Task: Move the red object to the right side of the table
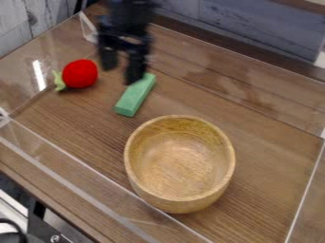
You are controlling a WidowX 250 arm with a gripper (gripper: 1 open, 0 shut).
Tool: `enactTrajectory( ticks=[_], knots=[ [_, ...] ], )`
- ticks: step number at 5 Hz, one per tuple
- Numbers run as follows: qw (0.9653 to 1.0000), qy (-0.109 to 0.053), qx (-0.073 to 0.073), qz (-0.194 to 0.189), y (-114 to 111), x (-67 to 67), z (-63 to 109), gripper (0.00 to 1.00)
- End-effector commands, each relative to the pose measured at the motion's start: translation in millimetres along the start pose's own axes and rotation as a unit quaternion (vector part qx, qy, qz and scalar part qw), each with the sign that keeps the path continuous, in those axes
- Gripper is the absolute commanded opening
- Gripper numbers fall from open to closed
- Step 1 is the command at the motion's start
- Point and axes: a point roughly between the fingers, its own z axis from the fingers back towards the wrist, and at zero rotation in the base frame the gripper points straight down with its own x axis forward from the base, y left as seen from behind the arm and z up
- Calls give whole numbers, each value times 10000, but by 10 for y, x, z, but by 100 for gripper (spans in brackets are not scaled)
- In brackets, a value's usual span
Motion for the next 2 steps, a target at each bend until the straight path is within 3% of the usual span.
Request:
enactTrajectory(
  ticks=[1,2],
  knots=[
    [9975,-457,299,-447,368,-111,162,100],
    [9950,-530,359,-763,689,-195,61,100]
  ],
)
